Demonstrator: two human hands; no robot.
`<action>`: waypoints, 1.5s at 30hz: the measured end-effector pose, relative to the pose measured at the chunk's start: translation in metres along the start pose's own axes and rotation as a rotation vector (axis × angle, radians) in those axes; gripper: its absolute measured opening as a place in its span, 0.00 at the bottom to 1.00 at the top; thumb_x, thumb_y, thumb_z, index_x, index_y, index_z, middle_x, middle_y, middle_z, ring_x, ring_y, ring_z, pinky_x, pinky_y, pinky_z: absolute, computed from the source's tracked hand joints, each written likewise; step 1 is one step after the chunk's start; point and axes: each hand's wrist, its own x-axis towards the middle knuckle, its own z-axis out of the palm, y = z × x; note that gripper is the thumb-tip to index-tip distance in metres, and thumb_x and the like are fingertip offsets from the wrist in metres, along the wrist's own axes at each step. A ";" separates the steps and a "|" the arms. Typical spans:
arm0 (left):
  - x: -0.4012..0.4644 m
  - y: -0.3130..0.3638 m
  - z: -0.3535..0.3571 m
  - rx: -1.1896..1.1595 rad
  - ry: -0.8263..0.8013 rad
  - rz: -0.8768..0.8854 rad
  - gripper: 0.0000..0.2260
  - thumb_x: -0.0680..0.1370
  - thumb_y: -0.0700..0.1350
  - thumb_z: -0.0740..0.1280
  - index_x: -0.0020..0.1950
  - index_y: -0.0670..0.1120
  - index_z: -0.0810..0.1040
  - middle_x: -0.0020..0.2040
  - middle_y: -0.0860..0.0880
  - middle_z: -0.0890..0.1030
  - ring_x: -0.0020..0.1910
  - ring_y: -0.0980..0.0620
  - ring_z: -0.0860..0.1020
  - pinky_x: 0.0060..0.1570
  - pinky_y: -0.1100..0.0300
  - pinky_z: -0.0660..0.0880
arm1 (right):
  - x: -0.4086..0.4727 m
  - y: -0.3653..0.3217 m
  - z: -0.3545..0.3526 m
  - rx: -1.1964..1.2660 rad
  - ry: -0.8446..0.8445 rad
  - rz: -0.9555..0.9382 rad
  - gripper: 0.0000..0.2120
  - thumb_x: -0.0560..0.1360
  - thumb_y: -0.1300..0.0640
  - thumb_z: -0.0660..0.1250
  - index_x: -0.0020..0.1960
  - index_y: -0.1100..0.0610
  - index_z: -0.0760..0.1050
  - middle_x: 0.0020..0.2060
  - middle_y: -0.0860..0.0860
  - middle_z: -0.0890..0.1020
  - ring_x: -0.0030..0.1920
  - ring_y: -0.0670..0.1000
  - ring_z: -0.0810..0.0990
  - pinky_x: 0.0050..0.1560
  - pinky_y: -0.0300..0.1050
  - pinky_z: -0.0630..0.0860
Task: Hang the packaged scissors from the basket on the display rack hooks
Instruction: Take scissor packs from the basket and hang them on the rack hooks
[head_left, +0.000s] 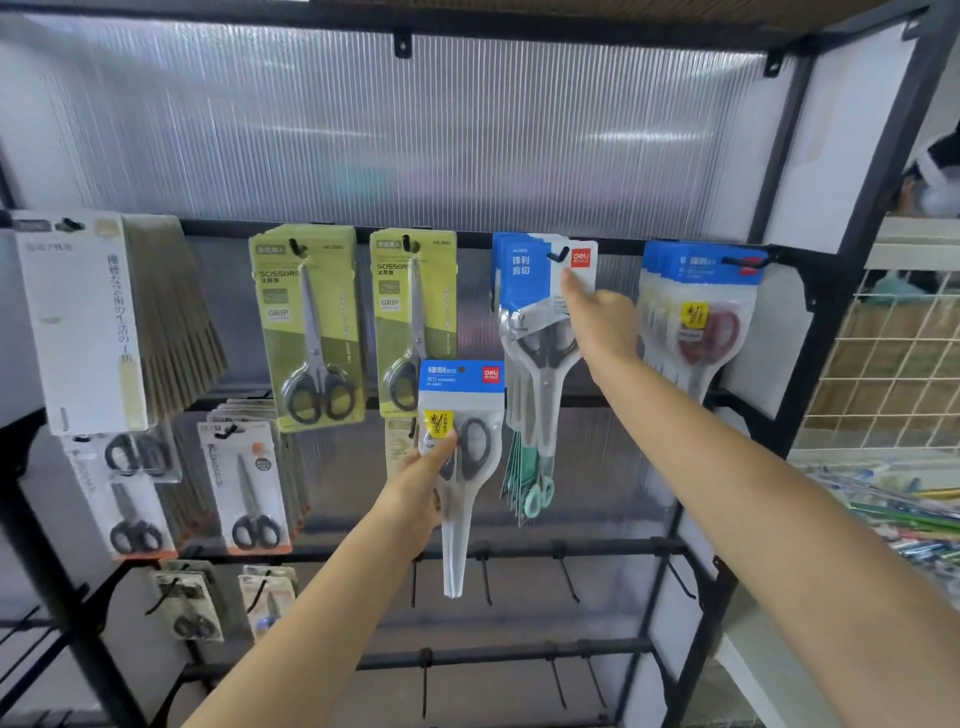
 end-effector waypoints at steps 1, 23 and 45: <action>0.000 0.000 -0.001 0.016 -0.002 0.007 0.08 0.78 0.45 0.65 0.55 0.44 0.76 0.44 0.48 0.79 0.42 0.50 0.78 0.39 0.55 0.73 | 0.001 0.002 0.000 -0.014 -0.003 -0.019 0.19 0.78 0.41 0.58 0.44 0.58 0.73 0.37 0.47 0.76 0.37 0.44 0.74 0.31 0.35 0.64; -0.008 -0.016 0.045 0.200 -0.196 0.110 0.12 0.77 0.46 0.66 0.56 0.41 0.78 0.52 0.42 0.83 0.50 0.44 0.81 0.47 0.49 0.80 | -0.038 0.006 -0.058 -0.390 -0.393 -0.379 0.04 0.76 0.57 0.66 0.49 0.56 0.77 0.46 0.49 0.81 0.48 0.47 0.79 0.45 0.37 0.73; 0.009 0.040 0.084 0.322 -0.103 0.533 0.03 0.76 0.40 0.69 0.43 0.46 0.76 0.40 0.48 0.80 0.38 0.54 0.78 0.39 0.60 0.79 | 0.016 -0.044 -0.065 -0.277 -0.197 -0.473 0.04 0.75 0.57 0.69 0.49 0.55 0.78 0.37 0.43 0.77 0.37 0.40 0.75 0.40 0.34 0.74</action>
